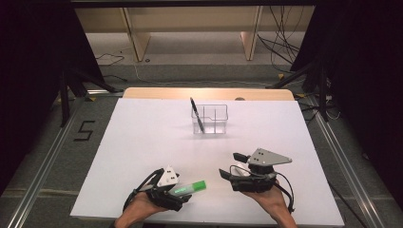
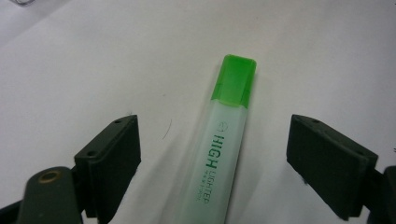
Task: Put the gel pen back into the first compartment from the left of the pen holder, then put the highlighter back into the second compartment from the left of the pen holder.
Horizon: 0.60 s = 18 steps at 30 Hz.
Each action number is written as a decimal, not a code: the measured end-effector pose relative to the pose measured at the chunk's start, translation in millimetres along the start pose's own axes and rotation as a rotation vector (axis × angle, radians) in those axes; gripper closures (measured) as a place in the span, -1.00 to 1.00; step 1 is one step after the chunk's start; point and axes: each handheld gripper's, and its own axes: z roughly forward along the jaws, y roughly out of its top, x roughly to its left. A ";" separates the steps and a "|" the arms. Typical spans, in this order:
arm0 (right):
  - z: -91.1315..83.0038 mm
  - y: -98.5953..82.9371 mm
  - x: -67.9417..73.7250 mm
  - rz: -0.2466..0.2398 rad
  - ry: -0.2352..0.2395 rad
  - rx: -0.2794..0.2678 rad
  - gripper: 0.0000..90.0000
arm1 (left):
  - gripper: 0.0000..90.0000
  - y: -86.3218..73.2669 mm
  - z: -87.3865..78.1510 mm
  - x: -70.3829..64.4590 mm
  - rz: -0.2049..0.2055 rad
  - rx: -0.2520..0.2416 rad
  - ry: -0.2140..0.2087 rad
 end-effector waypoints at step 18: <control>-3.8 -12.6 7.9 -0.011 -0.005 0.026 -0.39 | -0.60 1.2 0.6 4.3 -0.024 0.022 -0.011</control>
